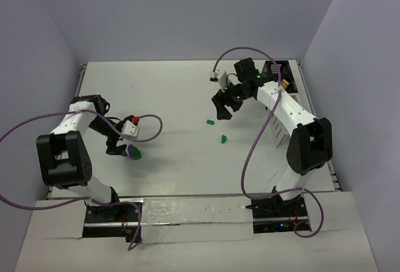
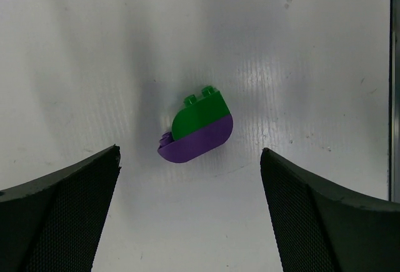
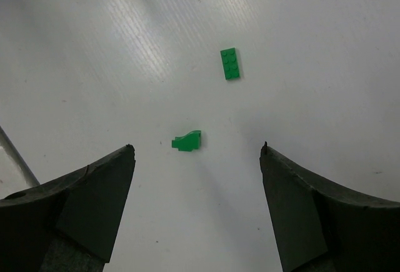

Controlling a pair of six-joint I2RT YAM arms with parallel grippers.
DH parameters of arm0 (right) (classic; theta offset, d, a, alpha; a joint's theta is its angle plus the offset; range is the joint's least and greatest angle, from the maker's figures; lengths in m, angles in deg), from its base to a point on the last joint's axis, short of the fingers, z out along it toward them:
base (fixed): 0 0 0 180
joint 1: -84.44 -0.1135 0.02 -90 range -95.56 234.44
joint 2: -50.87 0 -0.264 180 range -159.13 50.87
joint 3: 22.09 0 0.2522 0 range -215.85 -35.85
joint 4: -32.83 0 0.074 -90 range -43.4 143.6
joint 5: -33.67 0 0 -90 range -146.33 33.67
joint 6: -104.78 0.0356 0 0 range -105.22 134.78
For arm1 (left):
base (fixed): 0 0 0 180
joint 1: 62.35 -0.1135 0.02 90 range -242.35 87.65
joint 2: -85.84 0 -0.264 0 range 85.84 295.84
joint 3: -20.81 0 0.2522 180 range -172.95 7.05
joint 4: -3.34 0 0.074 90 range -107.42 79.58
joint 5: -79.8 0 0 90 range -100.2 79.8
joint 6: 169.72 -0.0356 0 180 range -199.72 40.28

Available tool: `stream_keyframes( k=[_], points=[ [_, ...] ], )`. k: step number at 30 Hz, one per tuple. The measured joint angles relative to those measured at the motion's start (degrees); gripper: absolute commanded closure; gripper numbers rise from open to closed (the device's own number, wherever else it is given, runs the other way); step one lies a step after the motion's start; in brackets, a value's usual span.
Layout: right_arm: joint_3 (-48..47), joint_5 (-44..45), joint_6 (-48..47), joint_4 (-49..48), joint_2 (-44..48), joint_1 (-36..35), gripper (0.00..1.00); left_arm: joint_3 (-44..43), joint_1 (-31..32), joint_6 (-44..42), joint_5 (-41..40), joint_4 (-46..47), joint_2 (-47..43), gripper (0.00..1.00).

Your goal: Sort the legos into containers by color

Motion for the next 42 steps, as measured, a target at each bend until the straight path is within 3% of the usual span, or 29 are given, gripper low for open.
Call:
stream_keyframes(
  k=[7, 16, 25, 28, 32, 42],
  points=[
    [-0.02, 0.92, 0.02, 0.33, 0.00, 0.09, 0.12, 0.96, 1.13, -3.50, -3.27, 2.81, 3.39, 0.01],
    [-0.02, 2.39, -0.05, 0.48, 0.00, 0.09, 0.12, 3.70, 6.95, -4.45, -6.15, 8.65, 5.08, 0.05],
    [-0.04, 2.80, -0.28, 0.65, 0.00, 0.19, 0.11, 7.17, 8.17, -5.00, -7.65, 13.73, 5.59, 0.33],
    [-0.62, 2.83, -0.43, 1.16, -0.33, 0.38, 0.11, 7.41, 8.17, -5.25, -8.18, 14.49, 6.07, 0.51],
    [-1.34, 2.52, -0.43, 1.65, -0.90, 0.48, 0.11, 7.37, 8.17, -5.38, -8.24, 14.98, 6.50, 0.68],
    [-6.76, -9.78, 6.63, 1.95, -2.44, 0.56, 0.09, 4.32, 12.11, -5.39, -2.42, 18.74, 6.79, 0.83]
  ],
)
